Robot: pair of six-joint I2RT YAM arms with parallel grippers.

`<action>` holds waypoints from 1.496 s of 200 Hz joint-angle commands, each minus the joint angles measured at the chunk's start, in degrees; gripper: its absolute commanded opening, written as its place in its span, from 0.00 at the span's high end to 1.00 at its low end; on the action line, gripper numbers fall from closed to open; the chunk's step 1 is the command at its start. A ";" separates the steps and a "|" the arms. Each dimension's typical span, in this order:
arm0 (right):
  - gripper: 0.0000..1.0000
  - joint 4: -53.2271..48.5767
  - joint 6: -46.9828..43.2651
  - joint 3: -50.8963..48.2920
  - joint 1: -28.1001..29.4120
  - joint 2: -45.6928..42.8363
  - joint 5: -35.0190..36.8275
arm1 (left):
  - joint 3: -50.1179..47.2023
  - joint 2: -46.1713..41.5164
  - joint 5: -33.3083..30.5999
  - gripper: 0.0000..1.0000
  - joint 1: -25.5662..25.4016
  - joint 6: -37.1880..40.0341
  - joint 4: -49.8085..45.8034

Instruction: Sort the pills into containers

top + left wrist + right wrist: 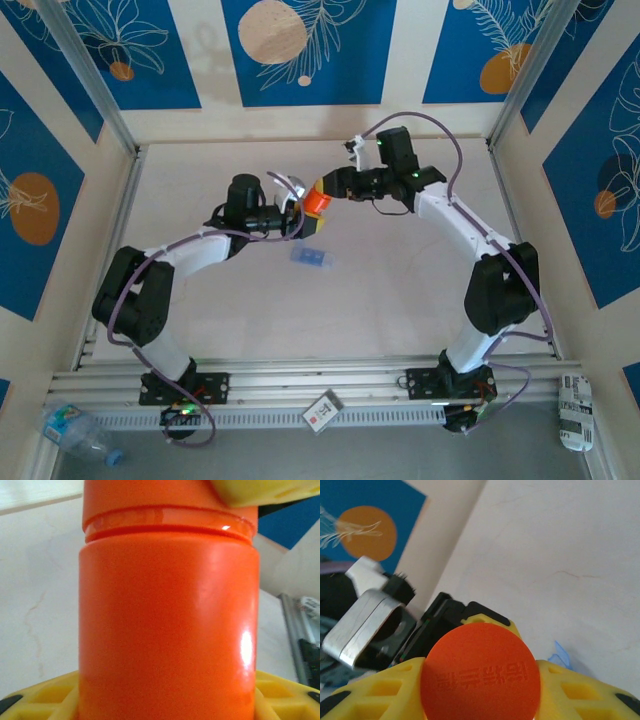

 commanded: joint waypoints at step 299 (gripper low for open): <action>0.14 1.80 26.60 -1.76 4.60 -3.24 18.17 | 2.77 -2.05 -8.89 1.00 -0.66 10.97 -4.90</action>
